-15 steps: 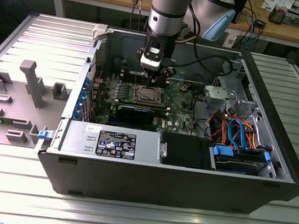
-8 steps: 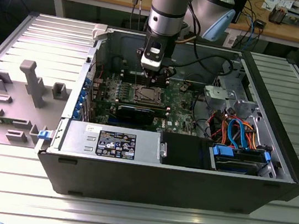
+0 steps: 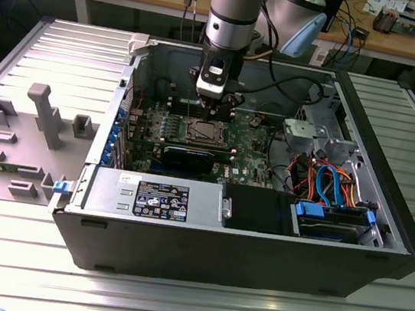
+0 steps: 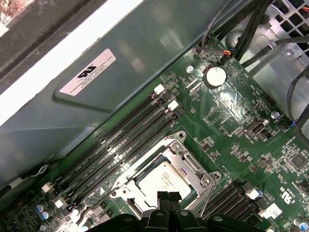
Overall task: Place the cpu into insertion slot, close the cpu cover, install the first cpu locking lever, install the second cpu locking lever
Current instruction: 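Install the first cpu locking lever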
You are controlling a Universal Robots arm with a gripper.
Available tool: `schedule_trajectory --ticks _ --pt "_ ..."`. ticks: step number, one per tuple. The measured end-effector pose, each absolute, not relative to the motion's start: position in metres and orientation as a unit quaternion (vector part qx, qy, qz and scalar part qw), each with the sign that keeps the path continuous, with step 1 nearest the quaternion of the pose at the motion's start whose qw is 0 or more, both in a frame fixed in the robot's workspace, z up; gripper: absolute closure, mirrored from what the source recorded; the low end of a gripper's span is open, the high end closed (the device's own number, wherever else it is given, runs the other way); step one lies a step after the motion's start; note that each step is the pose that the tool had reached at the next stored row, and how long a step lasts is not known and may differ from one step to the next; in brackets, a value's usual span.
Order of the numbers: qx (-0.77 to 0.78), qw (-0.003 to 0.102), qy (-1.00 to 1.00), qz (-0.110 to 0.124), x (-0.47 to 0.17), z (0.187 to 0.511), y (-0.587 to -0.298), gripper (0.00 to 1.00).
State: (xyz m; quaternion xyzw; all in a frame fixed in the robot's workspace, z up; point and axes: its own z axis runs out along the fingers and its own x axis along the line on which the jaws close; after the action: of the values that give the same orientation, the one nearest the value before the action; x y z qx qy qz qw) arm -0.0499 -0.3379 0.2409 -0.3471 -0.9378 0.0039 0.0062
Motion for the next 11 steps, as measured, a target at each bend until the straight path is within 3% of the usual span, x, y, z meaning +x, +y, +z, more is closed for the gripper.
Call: schedule_trajectory --ticks 11 --pt "-0.340 0.006 -0.940 0.004 -0.0499 0.2409 -0.3379 0.89"
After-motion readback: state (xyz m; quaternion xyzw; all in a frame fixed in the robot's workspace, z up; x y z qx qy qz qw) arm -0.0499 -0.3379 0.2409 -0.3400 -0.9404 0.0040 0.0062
